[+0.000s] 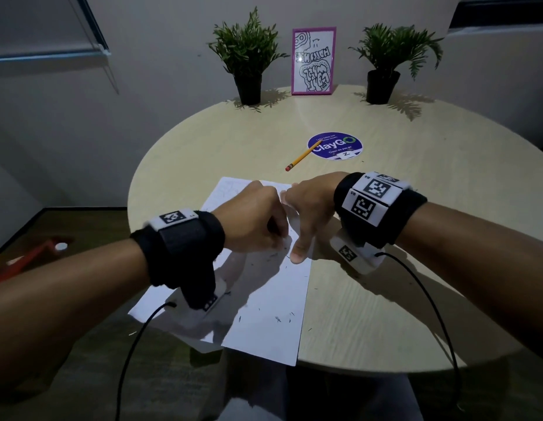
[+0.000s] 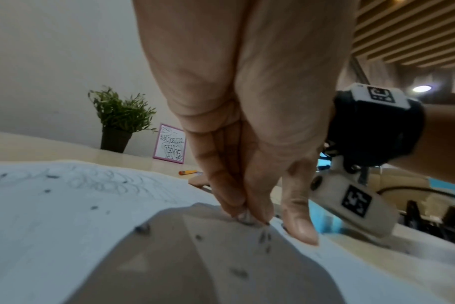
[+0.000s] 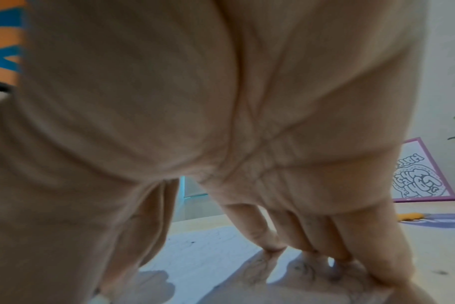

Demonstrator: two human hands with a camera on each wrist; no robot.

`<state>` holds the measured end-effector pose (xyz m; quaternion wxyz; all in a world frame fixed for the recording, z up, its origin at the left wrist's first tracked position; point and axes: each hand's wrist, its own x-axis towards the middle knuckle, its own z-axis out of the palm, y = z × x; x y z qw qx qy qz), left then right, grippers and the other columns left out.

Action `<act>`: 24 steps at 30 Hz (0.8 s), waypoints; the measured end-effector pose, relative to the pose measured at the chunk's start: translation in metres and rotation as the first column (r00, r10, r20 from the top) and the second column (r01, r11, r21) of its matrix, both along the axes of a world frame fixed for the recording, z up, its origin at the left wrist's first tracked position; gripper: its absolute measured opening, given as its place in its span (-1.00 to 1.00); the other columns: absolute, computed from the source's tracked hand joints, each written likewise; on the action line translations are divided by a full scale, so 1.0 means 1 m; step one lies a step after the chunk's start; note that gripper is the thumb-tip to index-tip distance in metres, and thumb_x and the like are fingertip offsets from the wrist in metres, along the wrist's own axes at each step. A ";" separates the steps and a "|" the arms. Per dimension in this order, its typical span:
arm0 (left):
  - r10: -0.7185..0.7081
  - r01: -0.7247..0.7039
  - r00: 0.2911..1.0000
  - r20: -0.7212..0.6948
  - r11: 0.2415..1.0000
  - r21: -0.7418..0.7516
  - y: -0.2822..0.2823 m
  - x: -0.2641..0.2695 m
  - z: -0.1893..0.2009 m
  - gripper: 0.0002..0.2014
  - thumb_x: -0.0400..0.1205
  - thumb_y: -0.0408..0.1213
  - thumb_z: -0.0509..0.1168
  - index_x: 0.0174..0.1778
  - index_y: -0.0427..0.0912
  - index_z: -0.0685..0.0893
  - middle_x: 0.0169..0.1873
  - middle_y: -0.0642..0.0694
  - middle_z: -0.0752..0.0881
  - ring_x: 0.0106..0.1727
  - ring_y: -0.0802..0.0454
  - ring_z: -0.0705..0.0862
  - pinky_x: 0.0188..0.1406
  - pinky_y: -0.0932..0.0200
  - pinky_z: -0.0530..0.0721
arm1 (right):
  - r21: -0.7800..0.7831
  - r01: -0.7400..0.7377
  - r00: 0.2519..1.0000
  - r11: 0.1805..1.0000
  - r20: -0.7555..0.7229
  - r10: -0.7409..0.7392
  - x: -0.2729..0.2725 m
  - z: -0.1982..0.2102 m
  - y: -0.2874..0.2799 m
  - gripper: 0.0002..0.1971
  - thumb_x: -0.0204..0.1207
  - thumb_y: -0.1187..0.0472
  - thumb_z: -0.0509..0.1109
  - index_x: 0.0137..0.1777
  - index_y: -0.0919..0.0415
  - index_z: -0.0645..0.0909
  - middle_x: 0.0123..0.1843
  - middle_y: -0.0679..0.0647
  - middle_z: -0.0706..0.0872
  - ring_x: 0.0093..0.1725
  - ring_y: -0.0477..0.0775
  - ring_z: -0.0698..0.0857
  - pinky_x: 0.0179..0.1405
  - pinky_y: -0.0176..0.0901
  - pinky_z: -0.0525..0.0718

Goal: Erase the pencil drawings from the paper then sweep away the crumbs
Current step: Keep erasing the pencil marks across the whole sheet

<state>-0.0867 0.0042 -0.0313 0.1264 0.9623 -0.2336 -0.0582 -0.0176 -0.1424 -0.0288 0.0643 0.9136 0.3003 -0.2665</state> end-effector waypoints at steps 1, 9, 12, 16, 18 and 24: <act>-0.001 0.001 1.000 -0.017 1.000 0.007 0.000 0.002 0.002 -0.95 0.48 -0.26 0.53 -0.20 -0.03 0.89 -0.30 0.12 0.83 -0.23 0.21 0.70 -0.21 0.57 0.50 | -0.001 0.005 1.000 1.000 -0.004 -0.005 0.000 0.000 0.001 -0.12 0.06 -0.40 0.69 0.31 0.08 0.59 0.10 -0.01 0.78 0.06 0.07 0.74 0.01 -0.07 0.69; 0.051 -0.053 0.995 0.080 0.998 0.026 -0.004 0.026 0.003 -0.89 0.50 -0.32 0.48 -0.13 -0.11 0.89 -0.28 0.00 0.84 -0.16 0.05 0.65 -0.28 0.60 0.45 | 0.027 0.004 1.000 1.000 -0.007 -0.004 0.002 -0.002 -0.003 -0.07 -0.01 -0.45 0.68 0.34 -0.01 0.57 0.15 -0.08 0.76 0.12 0.07 0.73 0.22 0.06 0.70; -0.007 0.004 0.997 0.071 0.999 0.043 -0.002 0.010 0.000 -0.91 0.48 -0.28 0.52 -0.15 -0.03 0.88 -0.27 0.09 0.83 -0.20 0.19 0.65 -0.28 0.66 0.40 | 0.011 -0.004 1.000 1.000 -0.011 0.004 0.002 -0.002 -0.001 -0.12 0.01 -0.43 0.68 0.28 0.03 0.62 0.08 -0.04 0.79 0.06 0.06 0.75 0.15 0.02 0.72; -0.017 0.017 0.999 -0.029 1.000 0.007 -0.001 0.007 0.003 -0.94 0.47 -0.22 0.57 -0.18 0.01 0.88 -0.31 0.14 0.83 -0.27 0.27 0.68 -0.27 0.58 0.47 | -0.007 -0.008 1.000 1.000 -0.020 0.008 0.003 -0.002 0.002 -0.12 0.01 -0.42 0.69 0.28 0.04 0.64 0.11 -0.03 0.80 0.07 0.06 0.75 0.19 0.06 0.72; 0.033 -0.034 0.999 -0.016 0.999 -0.041 -0.002 0.017 0.005 -0.91 0.46 -0.21 0.59 -0.15 -0.02 0.89 -0.28 0.11 0.84 -0.26 0.28 0.69 -0.27 0.59 0.49 | 0.012 -0.014 1.000 1.000 -0.024 0.014 0.002 -0.002 0.001 -0.10 0.00 -0.43 0.68 0.32 0.00 0.60 0.14 -0.07 0.78 0.11 0.07 0.73 0.22 0.08 0.70; 0.070 -0.066 0.997 0.030 0.991 -0.116 -0.004 0.016 -0.007 -0.88 0.41 -0.21 0.64 -0.18 -0.09 0.90 -0.31 0.06 0.84 -0.25 0.21 0.70 -0.27 0.51 0.51 | 0.022 -0.008 0.999 1.000 -0.041 0.009 0.001 -0.002 0.001 -0.08 -0.13 -0.50 0.65 0.24 -0.06 0.65 0.09 -0.13 0.79 0.11 0.04 0.73 0.24 0.07 0.69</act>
